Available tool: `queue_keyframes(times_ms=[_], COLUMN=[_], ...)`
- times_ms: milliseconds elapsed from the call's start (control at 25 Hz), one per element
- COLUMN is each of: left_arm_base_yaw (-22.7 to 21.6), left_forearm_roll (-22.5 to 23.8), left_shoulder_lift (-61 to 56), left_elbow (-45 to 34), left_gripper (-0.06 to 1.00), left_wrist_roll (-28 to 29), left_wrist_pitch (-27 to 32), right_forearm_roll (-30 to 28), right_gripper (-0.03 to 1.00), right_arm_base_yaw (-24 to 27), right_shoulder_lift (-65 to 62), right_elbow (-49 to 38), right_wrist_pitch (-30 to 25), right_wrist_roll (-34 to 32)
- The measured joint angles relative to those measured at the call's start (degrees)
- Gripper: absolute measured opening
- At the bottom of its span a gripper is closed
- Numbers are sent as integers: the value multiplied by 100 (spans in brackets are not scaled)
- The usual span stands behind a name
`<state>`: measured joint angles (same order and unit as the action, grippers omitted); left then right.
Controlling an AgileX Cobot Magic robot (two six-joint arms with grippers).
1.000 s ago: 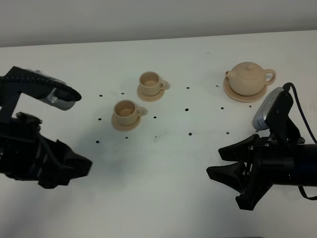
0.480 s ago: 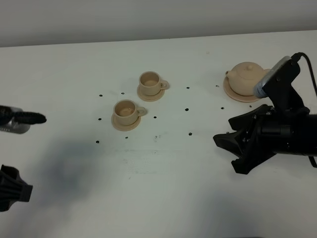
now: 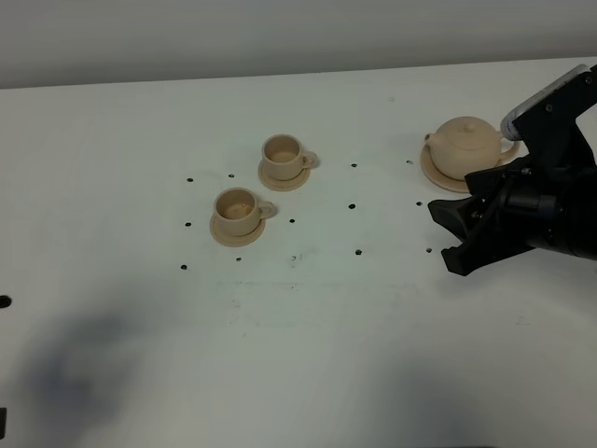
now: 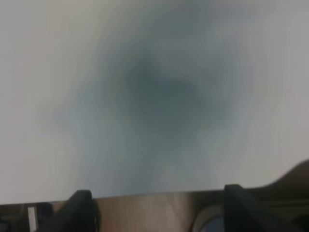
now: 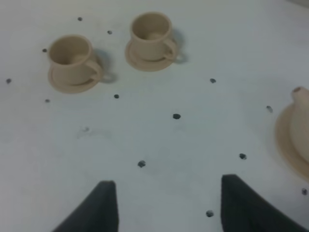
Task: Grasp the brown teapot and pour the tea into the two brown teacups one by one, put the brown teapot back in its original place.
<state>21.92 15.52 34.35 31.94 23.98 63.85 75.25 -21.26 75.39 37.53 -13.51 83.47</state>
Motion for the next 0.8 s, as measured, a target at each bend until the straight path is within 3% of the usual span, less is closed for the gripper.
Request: queue_keyframes(times_ms=[280,800], left_arm_base_yaw=[0,0], left_forearm_roll=[235,14], left_shoulder_lift=[-1050,-2240], left_elbow=[-148,-253], left_gripper=[59,59], left_wrist_roll=[145,-185], left_wrist_pitch=[-105,20], right_forearm_roll=[0,-6], right_gripper=[46,46], right_arm_base_yaw=[0,0], right_shoulder_lift=[0,6], right_elbow=[0,293], right_wrist_pitch=[408,751], right_wrist_roll=[0,-4])
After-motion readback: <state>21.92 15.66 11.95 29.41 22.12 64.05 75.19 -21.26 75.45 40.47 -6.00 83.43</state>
